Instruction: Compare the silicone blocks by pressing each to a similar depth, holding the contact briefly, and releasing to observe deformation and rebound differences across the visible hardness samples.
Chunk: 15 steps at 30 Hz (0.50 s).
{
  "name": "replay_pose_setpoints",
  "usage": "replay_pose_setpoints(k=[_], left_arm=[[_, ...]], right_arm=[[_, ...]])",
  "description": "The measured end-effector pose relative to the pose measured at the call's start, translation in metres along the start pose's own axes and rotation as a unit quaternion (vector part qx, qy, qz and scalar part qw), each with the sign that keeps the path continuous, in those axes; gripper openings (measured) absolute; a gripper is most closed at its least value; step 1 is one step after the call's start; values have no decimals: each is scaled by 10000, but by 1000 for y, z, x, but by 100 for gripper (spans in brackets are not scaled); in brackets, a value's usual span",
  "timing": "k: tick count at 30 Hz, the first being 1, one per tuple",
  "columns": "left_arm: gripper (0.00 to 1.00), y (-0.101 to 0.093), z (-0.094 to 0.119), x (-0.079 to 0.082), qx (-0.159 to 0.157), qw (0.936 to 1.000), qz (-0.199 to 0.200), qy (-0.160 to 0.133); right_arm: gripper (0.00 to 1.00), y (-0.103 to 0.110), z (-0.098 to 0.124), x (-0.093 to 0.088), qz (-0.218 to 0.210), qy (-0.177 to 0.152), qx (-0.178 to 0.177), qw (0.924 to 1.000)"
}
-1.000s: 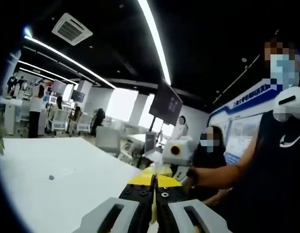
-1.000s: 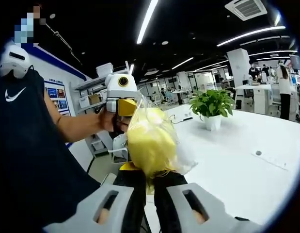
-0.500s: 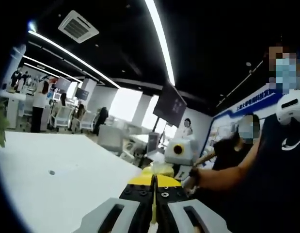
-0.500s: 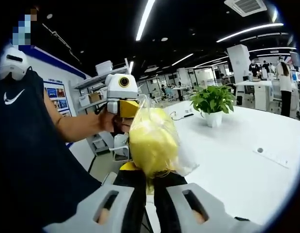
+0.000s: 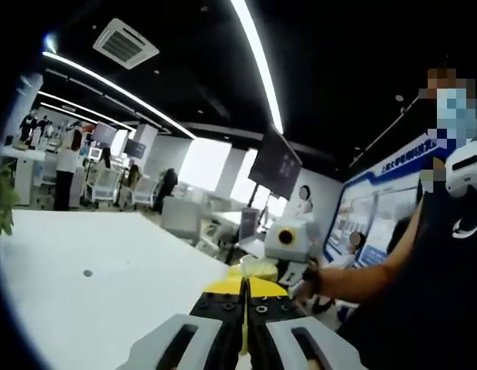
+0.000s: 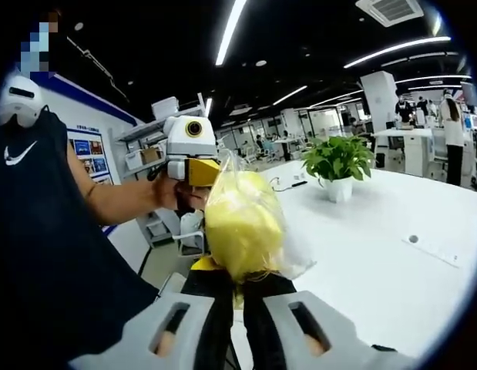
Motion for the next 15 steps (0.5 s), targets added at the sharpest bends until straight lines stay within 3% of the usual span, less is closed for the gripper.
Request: replay_pose_setpoints(k=[15], left_arm=[[0,-1,2,4,-130,9994,-181,-257]], right_arm=[[0,2,-2,8,199,36,6,9998]])
Point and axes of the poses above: the point that each gripper's makers call its tool centre point, and the gripper's own axes: z roughly backward along the fingers, y roughly to its left, x roughly out of its top, the point moved 8 cm from there along z, roughly backward along the fingers, and after that the axes turned 13 degrees about -y, right-handed, at the moved point
